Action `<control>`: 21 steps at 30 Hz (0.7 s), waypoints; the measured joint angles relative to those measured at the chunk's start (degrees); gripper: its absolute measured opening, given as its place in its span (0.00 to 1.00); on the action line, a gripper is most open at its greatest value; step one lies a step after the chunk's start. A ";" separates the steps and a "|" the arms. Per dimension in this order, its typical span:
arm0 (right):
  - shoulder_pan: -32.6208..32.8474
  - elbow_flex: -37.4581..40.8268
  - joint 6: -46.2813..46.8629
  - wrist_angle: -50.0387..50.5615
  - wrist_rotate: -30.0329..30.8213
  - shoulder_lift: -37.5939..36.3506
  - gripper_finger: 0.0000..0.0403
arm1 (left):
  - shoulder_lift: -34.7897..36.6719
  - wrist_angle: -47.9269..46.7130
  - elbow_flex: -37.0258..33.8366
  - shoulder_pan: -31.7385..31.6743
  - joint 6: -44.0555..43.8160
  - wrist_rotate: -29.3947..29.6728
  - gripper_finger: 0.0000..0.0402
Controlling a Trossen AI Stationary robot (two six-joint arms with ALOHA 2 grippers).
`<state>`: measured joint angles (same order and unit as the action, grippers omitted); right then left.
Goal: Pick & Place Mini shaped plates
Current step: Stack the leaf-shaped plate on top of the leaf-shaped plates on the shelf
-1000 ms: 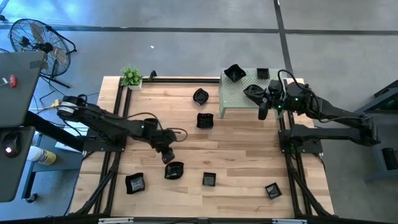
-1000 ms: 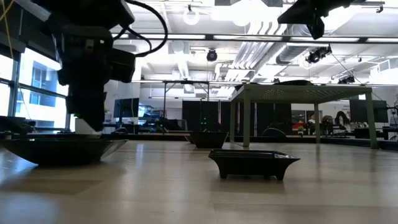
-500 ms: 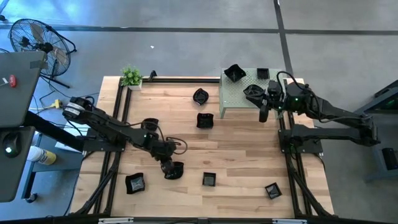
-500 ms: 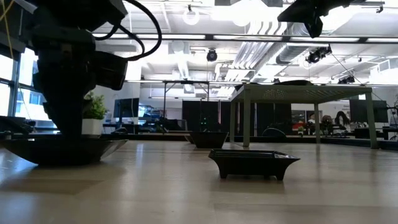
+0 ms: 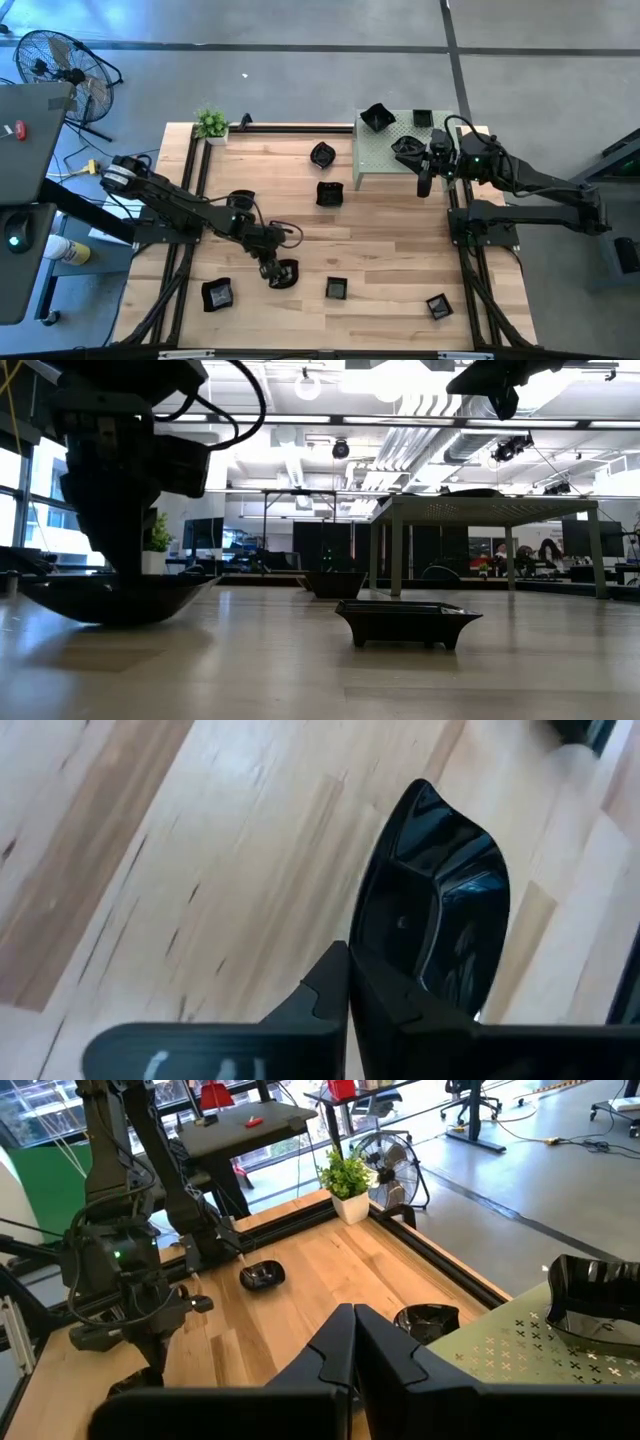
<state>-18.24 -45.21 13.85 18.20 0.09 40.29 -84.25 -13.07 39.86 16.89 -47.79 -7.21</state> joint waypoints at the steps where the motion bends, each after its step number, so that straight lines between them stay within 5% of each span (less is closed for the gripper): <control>1: 0.00 0.00 -0.01 -0.01 0.01 0.00 0.01 | 0.13 -0.44 0.18 0.00 0.18 0.21 0.00; 9: 0.00 0.00 -0.44 0.00 0.05 0.00 0.01 | 0.27 -5.08 6.37 -3.30 6.42 0.26 0.00; 21: -0.02 -0.04 -0.44 0.12 0.12 0.02 0.00 | -6.72 -7.92 22.69 -19.91 23.20 -0.73 0.00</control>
<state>-18.26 -45.25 13.41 18.32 0.21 40.32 -90.97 -20.99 62.55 -3.02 -24.59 -7.94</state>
